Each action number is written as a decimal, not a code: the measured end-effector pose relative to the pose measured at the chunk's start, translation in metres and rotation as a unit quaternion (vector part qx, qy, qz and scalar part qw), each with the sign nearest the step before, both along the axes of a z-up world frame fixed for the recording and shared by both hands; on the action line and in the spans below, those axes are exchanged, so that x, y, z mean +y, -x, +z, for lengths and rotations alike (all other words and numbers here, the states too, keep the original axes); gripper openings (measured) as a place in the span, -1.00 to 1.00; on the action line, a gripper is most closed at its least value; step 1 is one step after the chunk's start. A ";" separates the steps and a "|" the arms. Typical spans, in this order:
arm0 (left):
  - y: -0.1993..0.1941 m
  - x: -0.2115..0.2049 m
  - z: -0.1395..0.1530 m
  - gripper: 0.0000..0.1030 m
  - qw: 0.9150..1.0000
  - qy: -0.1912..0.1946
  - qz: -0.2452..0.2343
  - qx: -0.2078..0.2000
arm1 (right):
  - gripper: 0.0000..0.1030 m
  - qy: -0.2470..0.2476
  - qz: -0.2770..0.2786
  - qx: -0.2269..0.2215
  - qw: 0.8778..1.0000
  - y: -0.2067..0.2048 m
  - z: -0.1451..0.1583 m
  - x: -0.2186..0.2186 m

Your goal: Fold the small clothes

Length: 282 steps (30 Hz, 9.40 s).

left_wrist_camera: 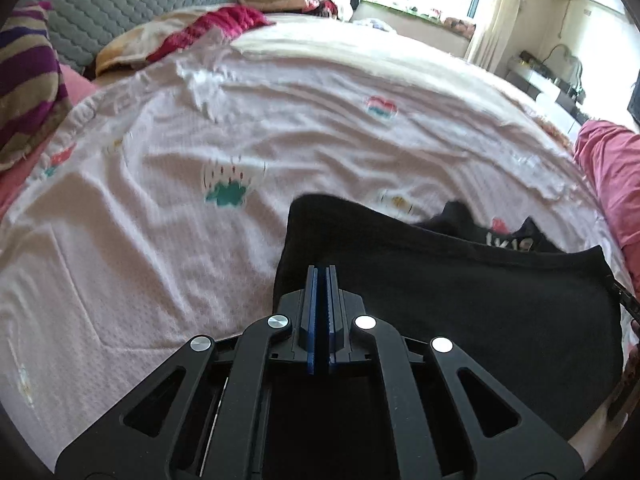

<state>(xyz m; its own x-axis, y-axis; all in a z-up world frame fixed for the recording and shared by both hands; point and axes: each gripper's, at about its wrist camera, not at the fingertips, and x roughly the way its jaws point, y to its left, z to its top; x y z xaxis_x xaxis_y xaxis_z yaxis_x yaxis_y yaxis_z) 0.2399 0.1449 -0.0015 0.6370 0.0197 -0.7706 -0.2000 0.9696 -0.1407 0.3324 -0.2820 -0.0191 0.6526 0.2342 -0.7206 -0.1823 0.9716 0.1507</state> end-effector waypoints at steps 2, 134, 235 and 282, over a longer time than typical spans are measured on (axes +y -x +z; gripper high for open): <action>0.001 0.001 -0.004 -1.00 1.000 -0.001 0.001 0.005 | -0.86 0.000 -0.002 0.004 1.000 0.001 -0.002 0.000; 0.008 0.040 0.023 0.81 0.997 0.009 0.022 0.068 | 0.82 0.228 0.317 -0.108 0.914 0.162 -0.027 0.331; -0.068 -0.325 0.027 0.17 0.965 0.140 -0.197 0.103 | -0.60 -0.277 -0.013 0.048 0.960 0.148 -0.023 -0.034; 0.025 -0.243 0.027 0.34 0.984 0.011 -0.174 -0.024 | -0.75 -0.041 0.069 -0.046 0.996 0.047 0.045 0.007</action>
